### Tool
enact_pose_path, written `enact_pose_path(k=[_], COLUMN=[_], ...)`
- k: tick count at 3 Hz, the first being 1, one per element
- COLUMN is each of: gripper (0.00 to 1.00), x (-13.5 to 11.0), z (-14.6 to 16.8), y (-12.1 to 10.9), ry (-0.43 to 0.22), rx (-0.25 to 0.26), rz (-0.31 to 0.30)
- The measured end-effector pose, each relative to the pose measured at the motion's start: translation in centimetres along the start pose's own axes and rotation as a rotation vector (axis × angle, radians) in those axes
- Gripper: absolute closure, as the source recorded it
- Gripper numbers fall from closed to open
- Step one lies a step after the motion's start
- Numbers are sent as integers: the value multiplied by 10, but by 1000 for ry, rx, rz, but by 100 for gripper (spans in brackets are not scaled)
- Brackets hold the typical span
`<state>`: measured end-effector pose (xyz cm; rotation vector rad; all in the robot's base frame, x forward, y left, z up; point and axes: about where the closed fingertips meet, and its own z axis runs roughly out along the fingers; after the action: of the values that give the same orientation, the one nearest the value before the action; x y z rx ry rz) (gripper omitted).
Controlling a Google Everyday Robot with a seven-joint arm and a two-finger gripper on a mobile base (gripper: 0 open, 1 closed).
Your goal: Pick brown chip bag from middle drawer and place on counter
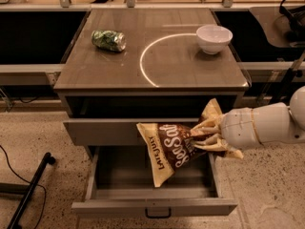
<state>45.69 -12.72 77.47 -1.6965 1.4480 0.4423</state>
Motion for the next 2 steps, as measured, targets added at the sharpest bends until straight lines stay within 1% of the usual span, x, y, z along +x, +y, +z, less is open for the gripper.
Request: enact_pose_path(k=[1,2], gripper=[100,100], x=[0,-12], z=[0,-9], y=[0,-20], ry=[0,-32], rx=[0,26], rz=[0,-32])
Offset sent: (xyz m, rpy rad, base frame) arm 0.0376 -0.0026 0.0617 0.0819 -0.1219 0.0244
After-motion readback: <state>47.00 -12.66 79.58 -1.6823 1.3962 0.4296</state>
